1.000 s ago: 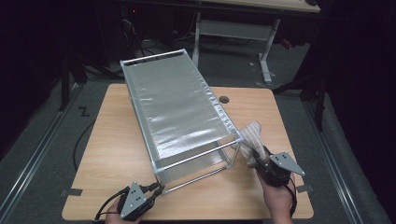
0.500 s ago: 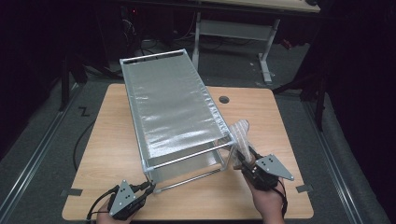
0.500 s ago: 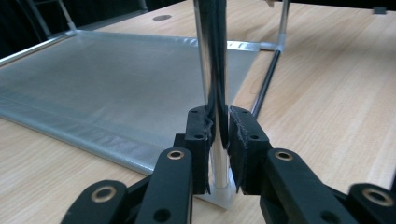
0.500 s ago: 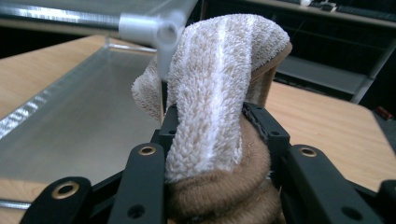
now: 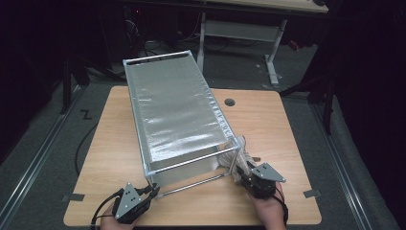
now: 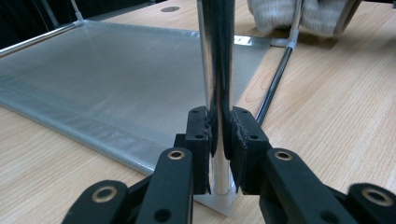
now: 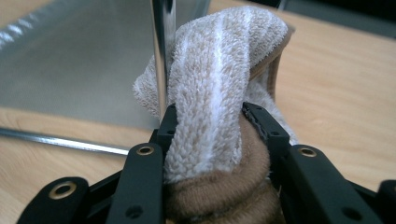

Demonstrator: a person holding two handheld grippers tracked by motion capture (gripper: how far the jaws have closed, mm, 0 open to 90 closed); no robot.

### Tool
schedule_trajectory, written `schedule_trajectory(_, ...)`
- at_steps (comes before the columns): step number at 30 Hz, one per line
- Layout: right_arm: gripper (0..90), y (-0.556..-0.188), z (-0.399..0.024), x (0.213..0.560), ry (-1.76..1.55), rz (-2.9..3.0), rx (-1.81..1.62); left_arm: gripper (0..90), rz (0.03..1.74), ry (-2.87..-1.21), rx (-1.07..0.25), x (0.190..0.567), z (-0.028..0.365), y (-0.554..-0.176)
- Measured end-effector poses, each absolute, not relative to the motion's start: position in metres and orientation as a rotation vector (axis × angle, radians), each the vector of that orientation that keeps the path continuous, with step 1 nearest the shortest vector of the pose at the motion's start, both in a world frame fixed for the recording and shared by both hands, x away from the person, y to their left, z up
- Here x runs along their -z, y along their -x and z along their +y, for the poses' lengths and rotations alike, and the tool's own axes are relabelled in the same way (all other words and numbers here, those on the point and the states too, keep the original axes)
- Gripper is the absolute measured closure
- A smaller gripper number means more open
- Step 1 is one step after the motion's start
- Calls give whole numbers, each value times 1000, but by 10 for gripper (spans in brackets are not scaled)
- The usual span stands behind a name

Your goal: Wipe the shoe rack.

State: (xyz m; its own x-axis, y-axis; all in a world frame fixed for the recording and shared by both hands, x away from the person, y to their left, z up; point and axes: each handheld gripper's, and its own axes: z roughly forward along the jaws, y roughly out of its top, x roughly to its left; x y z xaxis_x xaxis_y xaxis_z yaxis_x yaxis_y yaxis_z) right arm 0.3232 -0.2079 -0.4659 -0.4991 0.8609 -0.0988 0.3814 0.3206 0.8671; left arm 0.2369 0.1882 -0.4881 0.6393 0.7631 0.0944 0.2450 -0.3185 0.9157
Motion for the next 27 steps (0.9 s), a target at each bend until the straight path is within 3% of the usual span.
schedule_trajectory(10, 622, -330, -208, 478, -1150, 2092, -1066, 793, 803, -1858, -644, 489, 189, -237)
schedule_trajectory(27, 620, -317, -208, 444, -1055, 1960, -1175, 792, 802, -1858, -645, 489, 190, -237)
